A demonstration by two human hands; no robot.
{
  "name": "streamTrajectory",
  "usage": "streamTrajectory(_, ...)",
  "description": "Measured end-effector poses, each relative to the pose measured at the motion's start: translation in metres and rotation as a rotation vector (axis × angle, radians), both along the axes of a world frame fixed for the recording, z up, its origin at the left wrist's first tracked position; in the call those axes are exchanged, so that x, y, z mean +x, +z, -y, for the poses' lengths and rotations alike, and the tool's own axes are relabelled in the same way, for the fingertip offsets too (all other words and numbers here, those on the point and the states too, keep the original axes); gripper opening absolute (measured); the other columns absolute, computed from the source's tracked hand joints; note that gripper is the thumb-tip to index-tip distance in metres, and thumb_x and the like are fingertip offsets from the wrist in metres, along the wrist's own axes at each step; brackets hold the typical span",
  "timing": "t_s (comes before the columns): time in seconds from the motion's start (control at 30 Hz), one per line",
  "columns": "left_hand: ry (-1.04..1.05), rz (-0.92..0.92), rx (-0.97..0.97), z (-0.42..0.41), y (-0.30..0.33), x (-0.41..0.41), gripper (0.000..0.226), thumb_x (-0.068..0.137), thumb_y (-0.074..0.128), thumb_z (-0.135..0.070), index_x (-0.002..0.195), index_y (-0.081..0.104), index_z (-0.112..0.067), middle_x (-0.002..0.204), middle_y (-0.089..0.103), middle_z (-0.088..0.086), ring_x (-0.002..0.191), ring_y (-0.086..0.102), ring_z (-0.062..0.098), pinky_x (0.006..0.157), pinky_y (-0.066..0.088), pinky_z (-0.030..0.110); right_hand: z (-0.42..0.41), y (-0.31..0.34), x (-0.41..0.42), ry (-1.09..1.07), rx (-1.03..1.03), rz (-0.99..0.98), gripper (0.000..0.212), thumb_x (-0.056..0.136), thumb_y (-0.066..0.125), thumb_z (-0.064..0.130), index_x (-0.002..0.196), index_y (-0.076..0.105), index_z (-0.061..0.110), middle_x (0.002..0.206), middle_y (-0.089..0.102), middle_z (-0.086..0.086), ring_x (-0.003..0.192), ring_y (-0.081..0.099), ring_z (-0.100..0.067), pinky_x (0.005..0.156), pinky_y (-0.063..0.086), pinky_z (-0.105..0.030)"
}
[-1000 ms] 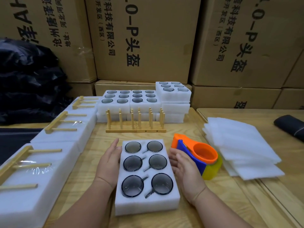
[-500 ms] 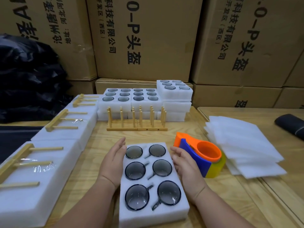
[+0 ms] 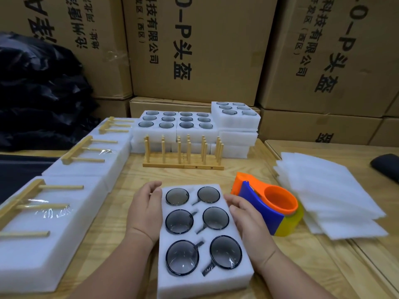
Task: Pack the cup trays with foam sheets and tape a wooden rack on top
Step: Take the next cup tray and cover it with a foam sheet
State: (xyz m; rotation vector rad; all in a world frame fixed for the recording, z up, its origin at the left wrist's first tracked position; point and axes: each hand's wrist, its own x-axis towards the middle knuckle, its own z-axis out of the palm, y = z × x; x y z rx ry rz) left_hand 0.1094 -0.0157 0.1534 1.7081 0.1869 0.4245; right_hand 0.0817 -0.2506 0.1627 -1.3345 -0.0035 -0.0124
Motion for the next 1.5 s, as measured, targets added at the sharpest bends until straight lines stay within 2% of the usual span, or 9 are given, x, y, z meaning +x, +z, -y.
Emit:
streamTrajectory(0.13,0.053,-0.010,0.006,0.001,0.001,-0.002,0.018,0.081,0.045,-0.046,0.085,0.059,-0.036,0.078,0.066,-0.006,0.081,0.059,0.022,0.070,0.044,0.037,0.003,-0.001,-0.006,-0.009,-0.022,0.014,0.032,0.084,0.057,0.031,0.109,0.076,0.022,0.111,0.076,-0.014,0.105,0.072,-0.032,0.082,0.059,-0.043)
streamTrajectory(0.37,0.015,-0.019,0.004,0.002,0.002,0.001,0.017,0.078,0.048,-0.047,0.088,0.060,-0.043,0.072,0.070,-0.012,0.067,0.061,0.011,0.065,0.043,0.037,0.000,0.009,-0.018,-0.036,-0.075,0.043,0.028,0.086,0.058,0.026,0.104,0.077,0.017,0.106,0.076,-0.017,0.093,0.072,-0.023,0.077,0.055,-0.032)
streamTrajectory(0.67,-0.027,-0.027,-0.002,0.001,-0.002,0.006,0.033,0.080,0.047,-0.046,0.100,0.072,-0.038,0.101,0.071,-0.023,0.101,0.061,-0.005,0.086,0.044,0.035,0.046,0.093,-0.033,0.050,-0.516,0.188,0.018,0.087,0.063,0.025,0.083,0.078,0.016,0.083,0.079,-0.006,0.077,0.077,-0.018,0.070,0.062,-0.028)
streamTrajectory(0.8,-0.020,-0.021,0.029,0.000,-0.002,0.005,0.034,0.080,0.045,-0.047,0.102,0.071,-0.041,0.104,0.068,-0.026,0.102,0.061,0.004,0.088,0.042,0.036,0.107,0.140,0.000,-0.333,-0.804,0.293,0.023,0.090,0.062,0.021,0.072,0.074,0.013,0.066,0.073,-0.008,0.060,0.069,-0.025,0.055,0.054,-0.035)
streamTrajectory(0.9,-0.019,-0.022,0.048,0.000,-0.002,0.004,0.041,0.080,0.045,-0.047,0.109,0.071,-0.035,0.107,0.068,-0.021,0.107,0.061,0.015,0.091,0.043,0.038,0.170,0.146,0.040,-0.664,-1.069,0.104,0.023,0.092,0.057,0.032,0.099,0.073,0.018,0.085,0.073,-0.001,0.070,0.062,-0.026,0.059,0.049,-0.034)
streamTrajectory(1.0,-0.026,-0.013,0.069,0.000,-0.001,0.003,0.045,0.080,0.045,-0.047,0.113,0.072,-0.031,0.109,0.070,-0.011,0.110,0.061,0.019,0.092,0.044,0.041,0.216,0.135,0.063,-0.607,-1.267,-0.389,0.086,0.083,0.065,0.066,0.144,0.047,0.009,0.129,0.061,-0.013,0.093,0.053,-0.030,0.076,0.045,-0.037)
streamTrajectory(1.13,-0.031,-0.012,0.062,0.001,0.001,0.003,0.044,0.080,0.045,-0.048,0.112,0.071,-0.032,0.109,0.069,-0.015,0.108,0.061,0.018,0.090,0.043,0.040,0.228,0.120,0.070,-0.509,-1.251,-0.555,0.133,0.046,0.067,0.093,0.147,0.041,0.010,0.134,0.054,-0.013,0.108,0.053,-0.038,0.084,0.045,-0.045)
streamTrajectory(1.4,-0.031,-0.017,0.010,0.000,-0.005,0.004,0.036,0.079,0.047,-0.052,0.104,0.071,-0.042,0.107,0.072,-0.018,0.107,0.065,0.015,0.096,0.050,0.046,0.222,0.116,0.076,-0.545,-1.239,-0.587,0.114,0.056,0.088,0.070,0.142,0.044,0.011,0.110,0.051,-0.007,0.099,0.051,-0.034,0.080,0.044,-0.043)
streamTrajectory(1.5,-0.030,-0.019,0.006,0.000,-0.005,0.004,0.033,0.079,0.047,-0.052,0.100,0.071,-0.045,0.106,0.072,-0.020,0.107,0.065,0.013,0.096,0.050,0.047,0.219,0.120,0.076,-0.613,-1.349,-0.515,0.120,0.056,0.090,0.067,0.151,0.033,0.022,0.129,0.051,-0.015,0.119,0.046,-0.038,0.087,0.043,-0.048)
